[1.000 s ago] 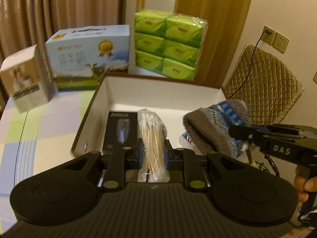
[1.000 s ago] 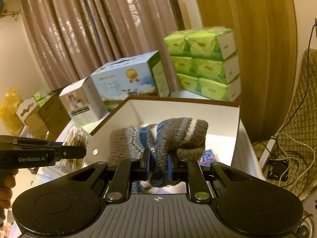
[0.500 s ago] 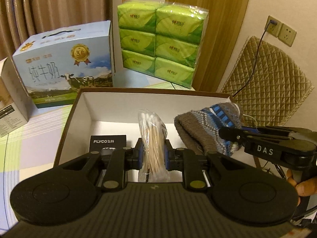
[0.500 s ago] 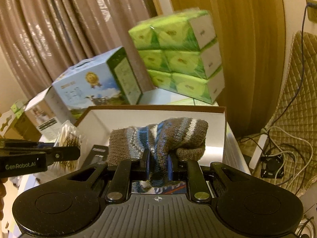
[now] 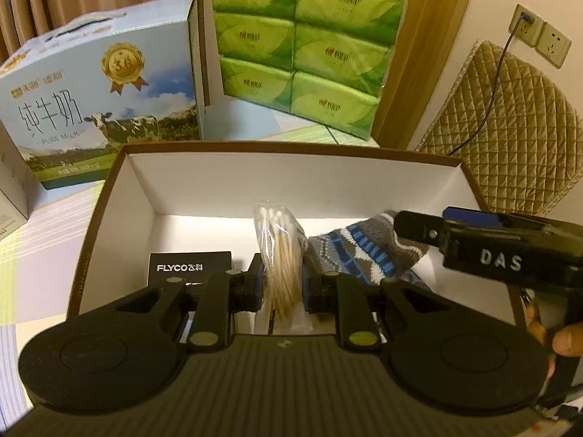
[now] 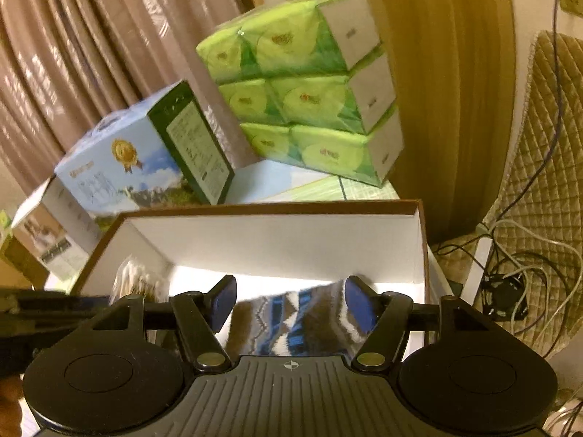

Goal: Organize objects
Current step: 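Carry the swab bag and sock into the brown box and open both tools, then withdraw both tools from the brown box toward the remaining items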

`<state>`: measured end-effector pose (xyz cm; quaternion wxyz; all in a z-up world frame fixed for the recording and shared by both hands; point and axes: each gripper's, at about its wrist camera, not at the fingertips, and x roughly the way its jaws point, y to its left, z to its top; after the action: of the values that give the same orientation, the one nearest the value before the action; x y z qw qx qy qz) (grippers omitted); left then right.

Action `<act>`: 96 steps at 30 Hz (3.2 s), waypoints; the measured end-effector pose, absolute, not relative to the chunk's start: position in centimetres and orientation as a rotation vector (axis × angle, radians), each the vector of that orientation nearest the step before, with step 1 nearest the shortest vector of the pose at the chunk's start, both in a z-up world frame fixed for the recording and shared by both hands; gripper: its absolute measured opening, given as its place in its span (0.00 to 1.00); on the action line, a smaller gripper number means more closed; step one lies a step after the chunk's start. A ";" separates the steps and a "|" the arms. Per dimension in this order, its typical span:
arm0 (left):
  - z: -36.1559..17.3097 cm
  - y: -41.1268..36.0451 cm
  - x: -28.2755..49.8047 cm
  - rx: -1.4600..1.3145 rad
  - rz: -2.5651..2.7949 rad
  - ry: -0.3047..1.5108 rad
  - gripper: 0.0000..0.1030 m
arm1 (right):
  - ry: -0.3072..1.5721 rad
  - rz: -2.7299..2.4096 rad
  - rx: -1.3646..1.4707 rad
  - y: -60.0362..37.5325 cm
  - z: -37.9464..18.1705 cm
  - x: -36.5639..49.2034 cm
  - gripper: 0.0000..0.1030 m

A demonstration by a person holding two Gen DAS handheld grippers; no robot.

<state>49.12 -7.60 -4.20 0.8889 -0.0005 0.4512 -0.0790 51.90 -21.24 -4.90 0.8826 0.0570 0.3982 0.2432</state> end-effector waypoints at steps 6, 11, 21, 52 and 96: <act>-5.5 -7.7 49.9 0.003 -0.163 0.970 0.16 | 0.836 0.515 0.073 -21.0 -5.4 51.6 0.69; -5.6 -7.6 49.8 0.006 -0.158 0.950 0.22 | 0.832 0.532 0.047 -21.0 -5.1 51.2 0.77; -4.3 -6.2 48.0 0.013 -0.119 0.951 0.62 | 0.818 0.615 -0.073 -20.3 -4.0 48.1 0.98; 1.4 -3.9 32.1 -0.096 -0.001 0.904 0.78 | 0.787 0.690 -0.034 -23.3 0.3 37.2 0.98; -3.3 -2.0 16.2 -0.218 0.161 1.043 0.81 | 0.960 0.875 -0.167 -21.9 -5.1 25.2 0.98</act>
<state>16.25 -1.99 -3.27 0.8583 -0.1036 0.4967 0.0768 25.18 -21.93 -5.11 0.7931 -0.0777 0.4463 0.4071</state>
